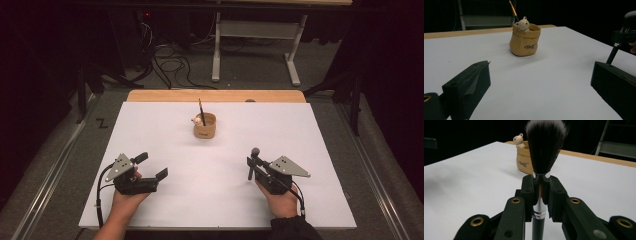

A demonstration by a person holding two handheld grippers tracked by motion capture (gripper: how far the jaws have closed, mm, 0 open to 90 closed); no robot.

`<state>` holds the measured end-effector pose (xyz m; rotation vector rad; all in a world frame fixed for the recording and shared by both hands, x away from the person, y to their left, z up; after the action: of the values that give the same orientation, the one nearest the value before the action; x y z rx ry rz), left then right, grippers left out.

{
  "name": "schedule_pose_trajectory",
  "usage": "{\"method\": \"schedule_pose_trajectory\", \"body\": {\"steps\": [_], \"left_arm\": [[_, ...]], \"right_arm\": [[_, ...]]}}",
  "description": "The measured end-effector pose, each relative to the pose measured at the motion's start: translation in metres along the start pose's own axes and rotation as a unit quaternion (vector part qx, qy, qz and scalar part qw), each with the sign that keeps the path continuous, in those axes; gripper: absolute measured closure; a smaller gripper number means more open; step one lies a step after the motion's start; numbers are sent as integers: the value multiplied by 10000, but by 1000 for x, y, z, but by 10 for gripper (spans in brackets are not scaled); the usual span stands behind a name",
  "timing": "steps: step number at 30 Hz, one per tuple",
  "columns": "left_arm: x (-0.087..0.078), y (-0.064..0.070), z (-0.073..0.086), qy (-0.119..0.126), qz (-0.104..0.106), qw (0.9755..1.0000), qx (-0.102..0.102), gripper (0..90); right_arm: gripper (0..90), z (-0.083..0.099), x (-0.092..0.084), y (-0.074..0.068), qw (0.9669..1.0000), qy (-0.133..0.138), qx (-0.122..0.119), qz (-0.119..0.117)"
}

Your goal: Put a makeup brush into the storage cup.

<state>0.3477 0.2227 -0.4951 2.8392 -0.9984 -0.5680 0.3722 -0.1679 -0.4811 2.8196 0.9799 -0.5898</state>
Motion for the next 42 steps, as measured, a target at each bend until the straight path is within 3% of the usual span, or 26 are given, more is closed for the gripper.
{"method": "schedule_pose_trajectory", "body": {"steps": [7,13,20,28,42], "left_arm": [[-1,-1,1,-10,-15,10000,-3,34],[-3,-2,1,-34,-18,10000,3,33],[-4,0,2,-40,-8,10000,4,33],[-5,5,2,-108,34,9998,142,31],[-7,3,3,-102,79,9999,103,31]], "right_arm": [[784,-6,-1,1,9997,161,161,-85],[784,-16,8,-1,9992,272,248,-163],[784,-30,25,-4,9989,322,251,-213],[784,-52,47,2,9981,432,362,-227],[785,-98,85,10,9977,545,399,-108]]}}
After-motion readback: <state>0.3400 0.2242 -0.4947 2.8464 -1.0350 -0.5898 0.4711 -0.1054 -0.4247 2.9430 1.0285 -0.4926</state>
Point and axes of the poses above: each handheld gripper's, and its own axes: x roughly forward along the jaws, z roughly out of its underside, y roughly to its right, the point moved 3 cm from there along x, roughly forward along the jaws, and after that the axes turned 4 degrees about -y, right-handed, at the moved point
